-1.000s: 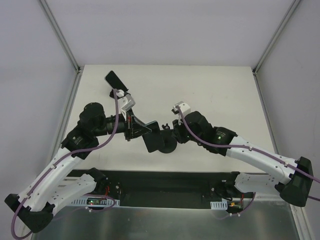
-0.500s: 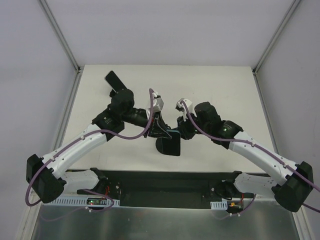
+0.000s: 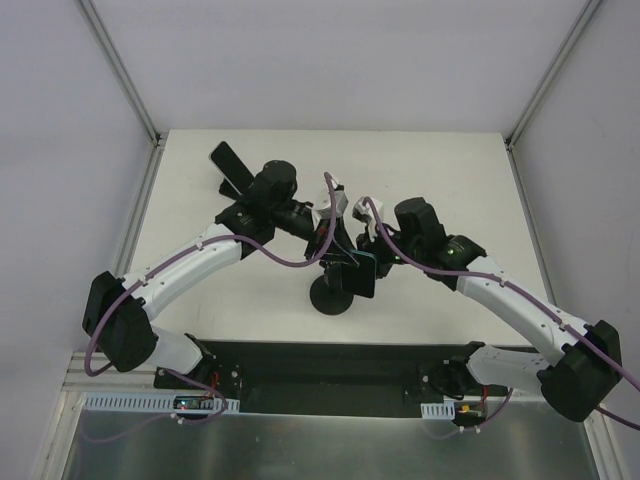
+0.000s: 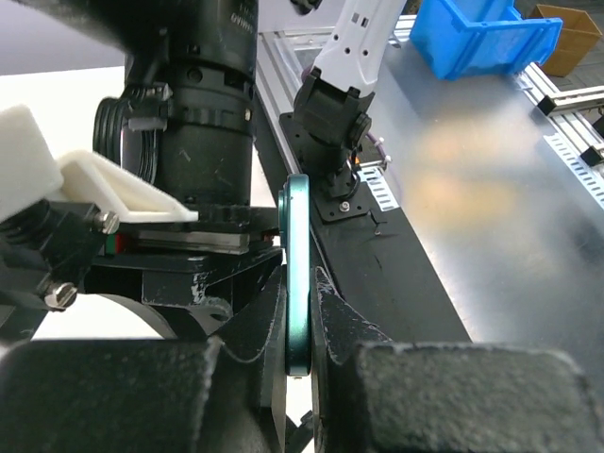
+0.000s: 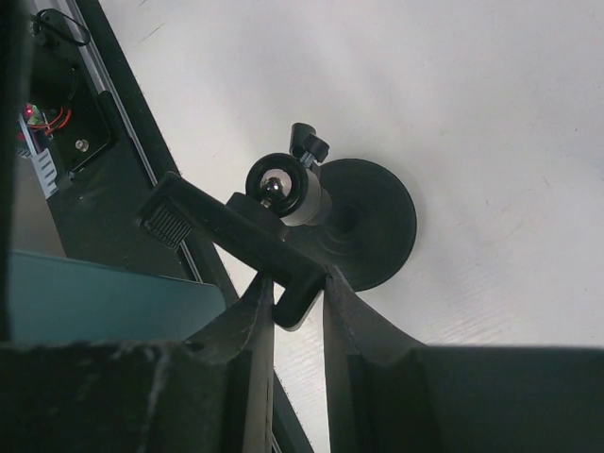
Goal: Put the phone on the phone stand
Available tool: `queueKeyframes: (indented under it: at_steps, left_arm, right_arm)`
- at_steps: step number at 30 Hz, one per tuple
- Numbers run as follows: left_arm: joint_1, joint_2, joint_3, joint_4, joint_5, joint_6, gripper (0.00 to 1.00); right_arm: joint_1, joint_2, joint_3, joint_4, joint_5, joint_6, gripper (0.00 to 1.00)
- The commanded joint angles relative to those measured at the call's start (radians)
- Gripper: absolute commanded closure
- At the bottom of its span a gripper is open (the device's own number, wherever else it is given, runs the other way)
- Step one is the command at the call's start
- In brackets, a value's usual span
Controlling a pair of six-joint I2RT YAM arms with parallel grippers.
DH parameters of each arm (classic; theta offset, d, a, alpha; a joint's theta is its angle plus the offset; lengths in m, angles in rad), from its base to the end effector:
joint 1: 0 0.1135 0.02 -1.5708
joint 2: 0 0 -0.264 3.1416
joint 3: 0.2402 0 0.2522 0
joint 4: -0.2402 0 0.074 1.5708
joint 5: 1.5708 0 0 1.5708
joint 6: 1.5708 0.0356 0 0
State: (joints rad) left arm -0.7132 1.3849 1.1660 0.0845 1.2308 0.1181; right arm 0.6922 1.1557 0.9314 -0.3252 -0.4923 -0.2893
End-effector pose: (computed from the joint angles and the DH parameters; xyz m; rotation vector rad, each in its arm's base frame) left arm 0.2113 -0.2272 0.3668 1.5169 1.0416 -1.4592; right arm 0.1860 0.1761 0.3041 -1.2617 1.7283 0.7591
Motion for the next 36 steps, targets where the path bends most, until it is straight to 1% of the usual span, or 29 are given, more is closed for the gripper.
queueKeyframes:
  at_steps: [1,6,12,16,19,20,22,23,24,25,26,27,28,29,30,31,33,34,35,36]
  left_arm:
    - [0.012,0.008,0.047,0.044,0.072,0.071,1.00]
    - [0.050,0.035,0.057,0.000,0.085,0.098,1.00]
    - [0.078,0.016,0.032,-0.029,0.070,0.112,1.00]
    - [0.084,-0.024,-0.025,-0.054,0.006,0.103,1.00]
    - [0.084,-0.067,-0.063,-0.107,-0.092,0.074,1.00]
    - [0.084,-0.095,-0.071,-0.149,-0.164,0.065,1.00]
    - [0.078,-0.131,-0.089,-0.176,-0.265,0.052,1.00]
    - [0.069,-0.174,-0.098,-0.190,-0.451,0.026,1.00]
    - [0.060,-0.197,-0.112,-0.206,-0.540,0.015,1.00]
    - [0.046,-0.219,-0.120,-0.215,-0.656,-0.013,1.00]
    - [-0.013,-0.253,-0.124,-0.226,-0.766,-0.023,1.00]
    - [-0.046,-0.265,-0.137,-0.262,-0.935,-0.015,1.00]
    - [-0.092,-0.276,-0.138,-0.275,-1.052,-0.014,1.00]
    - [-0.162,-0.283,-0.138,-0.285,-1.147,-0.015,1.00]
    - [-0.192,-0.284,-0.128,-0.301,-1.317,-0.023,1.00]
    - [-0.207,-0.279,-0.118,-0.308,-1.396,-0.067,1.00]
    - [-0.227,-0.264,-0.098,-0.333,-1.455,-0.074,1.00]
    - [-0.242,-0.262,-0.101,-0.330,-1.611,-0.087,1.00]
    - [-0.249,-0.262,-0.104,-0.328,-1.666,-0.115,1.00]
    - [-0.249,-0.270,-0.133,-0.312,-1.695,-0.150,1.00]
  right_arm:
    - [-0.011,-0.011,0.037,0.083,-0.087,-0.002,1.00]
    - [-0.022,-0.016,0.038,0.081,-0.109,-0.005,1.00]
    - [-0.037,-0.024,0.035,0.081,-0.112,-0.004,1.00]
    - [-0.040,-0.037,0.027,0.090,-0.075,0.015,0.99]
    - [-0.037,-0.050,0.021,0.106,-0.040,0.039,1.00]
    - [-0.039,-0.059,0.014,0.126,-0.023,0.047,1.00]
    - [-0.037,-0.082,0.001,0.136,0.033,0.070,1.00]
    - [-0.033,-0.089,-0.002,0.144,0.072,0.084,1.00]
    - [-0.027,-0.109,-0.012,0.149,0.107,0.096,1.00]
    - [0.005,-0.122,-0.019,0.155,0.244,0.146,1.00]
    - [0.032,-0.132,-0.023,0.161,0.343,0.174,1.00]
    - [0.061,-0.148,-0.028,0.163,0.415,0.193,0.99]
    - [0.137,-0.157,-0.029,0.158,0.634,0.249,1.00]
    - [0.176,-0.165,-0.034,0.158,0.720,0.266,1.00]
    - [0.206,-0.171,-0.039,0.161,0.776,0.288,1.00]
    - [0.266,-0.169,-0.037,0.147,0.931,0.330,1.00]
    - [0.317,-0.160,-0.034,0.115,1.042,0.412,1.00]
    - [0.382,-0.151,-0.023,0.100,1.175,0.433,1.00]
    - [0.418,-0.140,-0.019,0.094,1.233,0.467,1.00]
    - [0.479,-0.125,-0.020,0.095,1.318,0.489,1.00]
